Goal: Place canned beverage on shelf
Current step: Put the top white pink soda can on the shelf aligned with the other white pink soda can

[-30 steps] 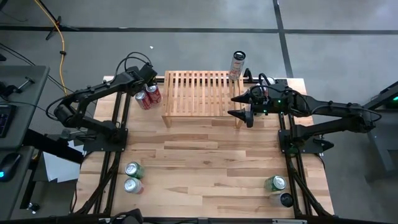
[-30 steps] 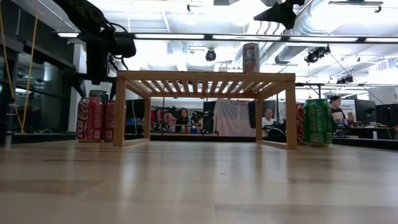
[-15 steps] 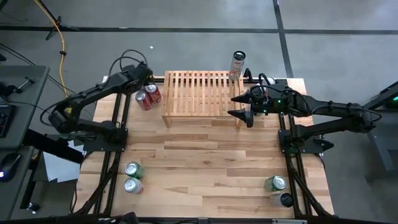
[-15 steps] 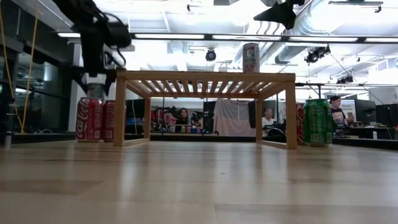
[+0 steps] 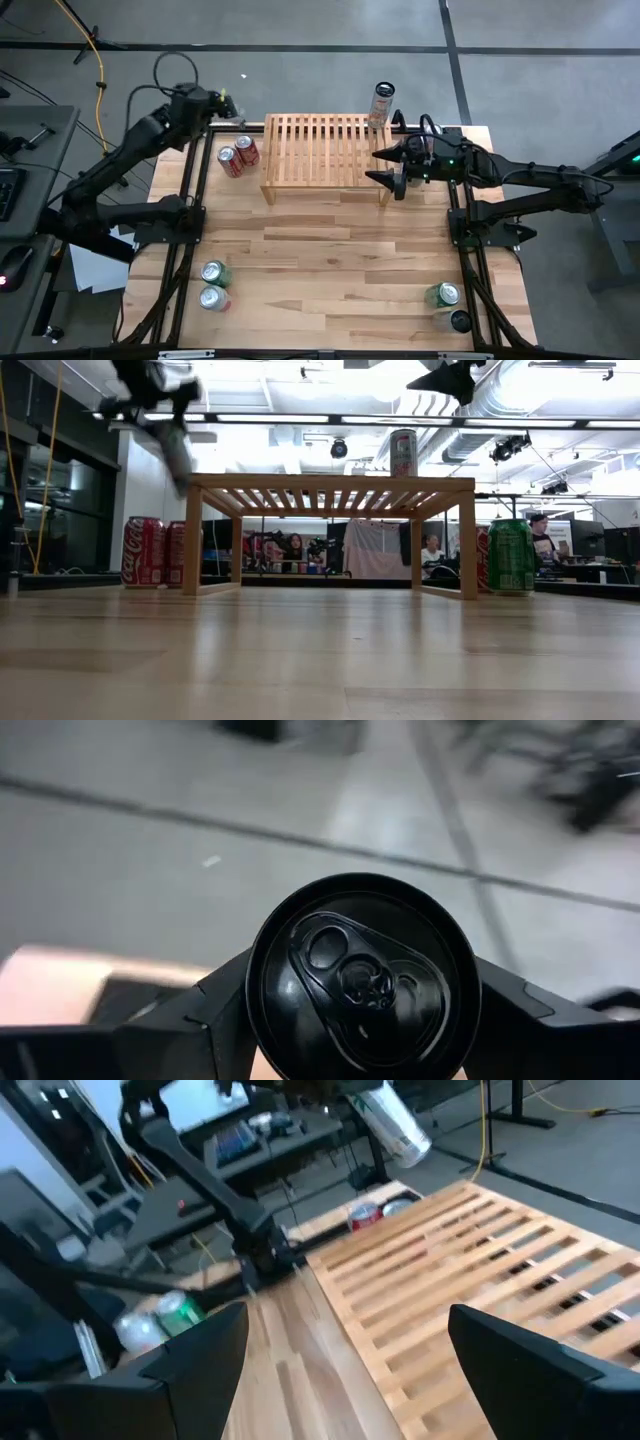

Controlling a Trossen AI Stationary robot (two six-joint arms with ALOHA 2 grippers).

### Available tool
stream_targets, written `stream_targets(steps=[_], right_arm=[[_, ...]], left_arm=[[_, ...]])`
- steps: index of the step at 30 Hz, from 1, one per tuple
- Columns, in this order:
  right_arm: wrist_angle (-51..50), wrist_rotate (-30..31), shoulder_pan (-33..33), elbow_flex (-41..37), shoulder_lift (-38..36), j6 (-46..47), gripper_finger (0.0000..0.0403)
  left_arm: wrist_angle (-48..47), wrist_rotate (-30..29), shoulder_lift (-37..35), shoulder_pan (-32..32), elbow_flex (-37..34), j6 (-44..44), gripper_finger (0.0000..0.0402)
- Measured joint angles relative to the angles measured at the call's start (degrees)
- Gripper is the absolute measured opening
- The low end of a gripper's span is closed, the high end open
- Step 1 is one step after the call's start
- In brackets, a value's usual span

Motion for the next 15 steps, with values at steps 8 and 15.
stream_targets(steps=[8,15], right_arm=[[8.5,-0.7,0.1,0.0,0.0,3.6,0.0330],[15.7,-0.8,0.3,0.0,0.0,7.8,0.0330]], left_arm=[[0.2,10.9,2.9,-11.7,14.5,12.4,0.0237],[0.3,17.5,10.1,-22.9,24.2,19.4,0.0237]])
